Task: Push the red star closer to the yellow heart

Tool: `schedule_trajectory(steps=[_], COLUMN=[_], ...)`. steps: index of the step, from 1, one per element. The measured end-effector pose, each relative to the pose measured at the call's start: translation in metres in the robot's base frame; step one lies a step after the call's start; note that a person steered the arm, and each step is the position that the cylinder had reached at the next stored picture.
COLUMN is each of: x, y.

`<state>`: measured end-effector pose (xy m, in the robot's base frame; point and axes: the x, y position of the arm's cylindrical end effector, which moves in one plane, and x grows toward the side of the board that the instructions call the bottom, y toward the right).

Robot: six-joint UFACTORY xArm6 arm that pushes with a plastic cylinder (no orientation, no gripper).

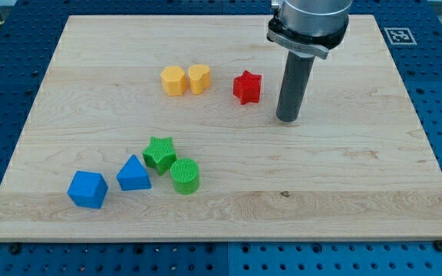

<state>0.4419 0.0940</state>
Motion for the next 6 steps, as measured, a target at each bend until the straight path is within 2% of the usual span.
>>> schedule_trajectory(steps=[6], x=[-0.046], y=[-0.019])
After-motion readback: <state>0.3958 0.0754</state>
